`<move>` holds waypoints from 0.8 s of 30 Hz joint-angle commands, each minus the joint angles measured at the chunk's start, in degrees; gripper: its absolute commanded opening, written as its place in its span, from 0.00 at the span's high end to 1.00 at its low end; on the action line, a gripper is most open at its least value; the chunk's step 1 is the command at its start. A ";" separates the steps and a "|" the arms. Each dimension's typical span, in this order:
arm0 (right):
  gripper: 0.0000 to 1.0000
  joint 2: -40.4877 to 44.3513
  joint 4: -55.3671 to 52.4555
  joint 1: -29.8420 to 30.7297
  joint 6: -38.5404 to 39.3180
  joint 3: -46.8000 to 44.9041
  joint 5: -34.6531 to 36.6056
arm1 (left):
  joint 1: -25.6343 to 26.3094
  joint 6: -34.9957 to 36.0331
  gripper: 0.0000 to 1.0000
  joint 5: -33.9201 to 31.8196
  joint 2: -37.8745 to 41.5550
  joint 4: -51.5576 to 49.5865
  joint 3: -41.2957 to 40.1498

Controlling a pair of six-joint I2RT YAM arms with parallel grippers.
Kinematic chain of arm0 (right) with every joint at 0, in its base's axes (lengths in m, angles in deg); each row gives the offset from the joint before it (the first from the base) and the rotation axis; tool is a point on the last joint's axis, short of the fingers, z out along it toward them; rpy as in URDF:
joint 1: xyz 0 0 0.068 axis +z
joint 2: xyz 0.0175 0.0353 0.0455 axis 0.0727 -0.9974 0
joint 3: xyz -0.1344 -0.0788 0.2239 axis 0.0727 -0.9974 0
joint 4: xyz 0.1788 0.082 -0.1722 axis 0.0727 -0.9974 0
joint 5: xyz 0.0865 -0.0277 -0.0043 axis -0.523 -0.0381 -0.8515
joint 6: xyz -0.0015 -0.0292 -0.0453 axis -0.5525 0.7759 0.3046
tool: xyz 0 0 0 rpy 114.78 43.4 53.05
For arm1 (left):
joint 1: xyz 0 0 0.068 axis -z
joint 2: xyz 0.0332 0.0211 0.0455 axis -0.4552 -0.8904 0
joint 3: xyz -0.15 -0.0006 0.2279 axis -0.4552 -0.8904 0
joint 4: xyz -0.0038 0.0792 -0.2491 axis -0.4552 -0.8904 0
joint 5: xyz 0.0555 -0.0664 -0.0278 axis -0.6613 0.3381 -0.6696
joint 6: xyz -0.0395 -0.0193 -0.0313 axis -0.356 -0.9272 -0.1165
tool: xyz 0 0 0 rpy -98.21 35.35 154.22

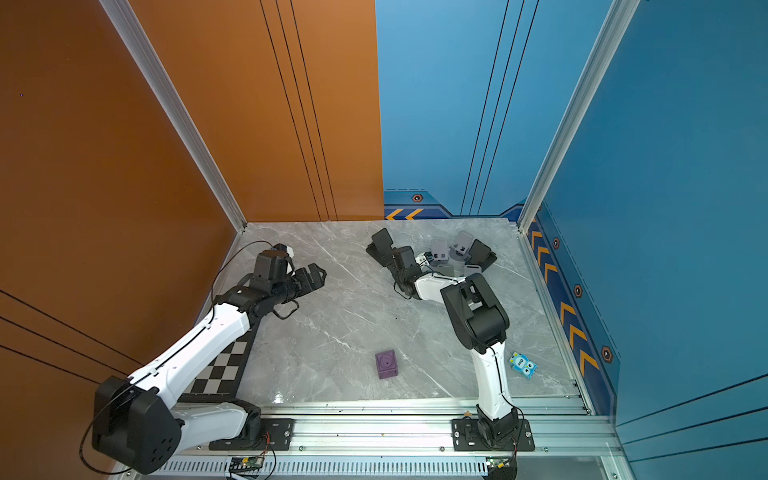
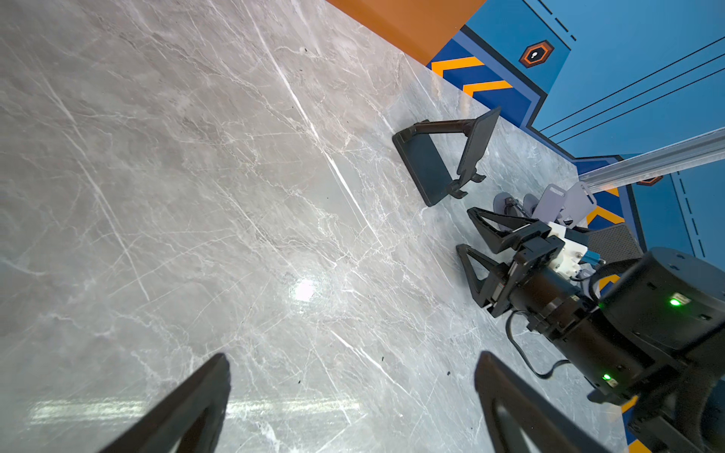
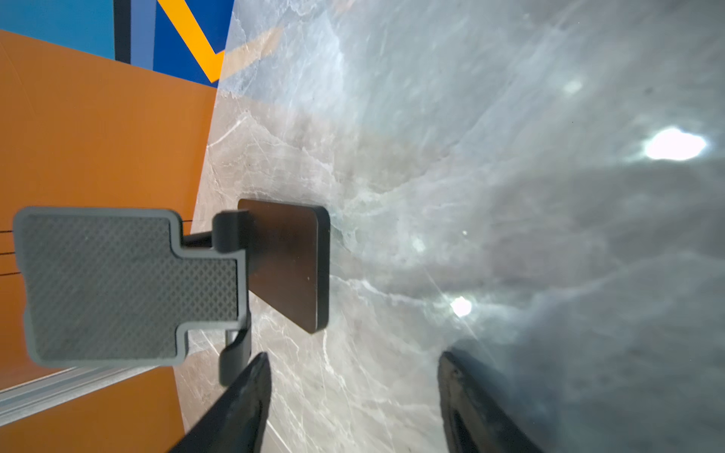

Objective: Open the phone stand
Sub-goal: Place the phone stand at the center of the board, then reset both arms

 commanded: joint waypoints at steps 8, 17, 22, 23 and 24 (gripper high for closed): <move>0.00 15.76 -14.05 0.78 21.78 1.42 -7.78 | -0.73 8.07 0.02 -6.14 3.15 -0.27 -2.31; 0.00 26.95 -24.75 0.01 46.75 -1.05 -3.02 | -2.92 17.07 0.02 -14.34 -1.13 0.40 -3.04; 0.00 32.36 -23.73 -7.10 53.44 -7.96 1.43 | -5.80 20.05 0.02 -13.87 -4.17 10.37 -7.03; 0.00 33.38 -23.00 -9.14 54.04 -9.53 1.37 | -6.45 20.69 0.02 -13.80 -4.08 13.85 -8.70; 0.00 34.79 -22.06 -11.75 54.82 -11.38 1.31 | -7.39 20.85 0.02 -13.43 -4.06 17.53 -10.68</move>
